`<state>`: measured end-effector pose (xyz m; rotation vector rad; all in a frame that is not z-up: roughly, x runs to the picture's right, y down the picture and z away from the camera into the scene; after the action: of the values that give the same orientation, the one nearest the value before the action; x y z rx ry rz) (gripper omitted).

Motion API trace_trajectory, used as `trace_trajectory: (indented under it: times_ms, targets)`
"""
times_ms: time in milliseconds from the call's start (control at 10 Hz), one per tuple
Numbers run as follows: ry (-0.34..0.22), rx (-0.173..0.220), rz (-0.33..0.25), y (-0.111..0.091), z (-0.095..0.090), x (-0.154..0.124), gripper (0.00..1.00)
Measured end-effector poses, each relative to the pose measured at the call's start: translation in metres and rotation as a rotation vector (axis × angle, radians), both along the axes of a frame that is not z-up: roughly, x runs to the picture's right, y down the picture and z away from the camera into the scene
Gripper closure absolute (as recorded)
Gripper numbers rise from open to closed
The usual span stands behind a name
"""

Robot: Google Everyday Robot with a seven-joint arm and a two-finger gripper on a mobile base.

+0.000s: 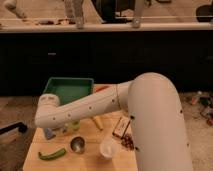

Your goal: Place sponge in tray

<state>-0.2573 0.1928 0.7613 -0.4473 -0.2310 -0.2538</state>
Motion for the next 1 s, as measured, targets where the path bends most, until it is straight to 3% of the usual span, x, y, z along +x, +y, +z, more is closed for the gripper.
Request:
trace_trajectory:
  times_ms: [600,1000]
  targets:
    - [0.006,0.066,0.034,-0.042,-0.017,-0.012,1.00]
    - [0.054,0.117,0.074,-0.094,-0.021,-0.017,1.00]
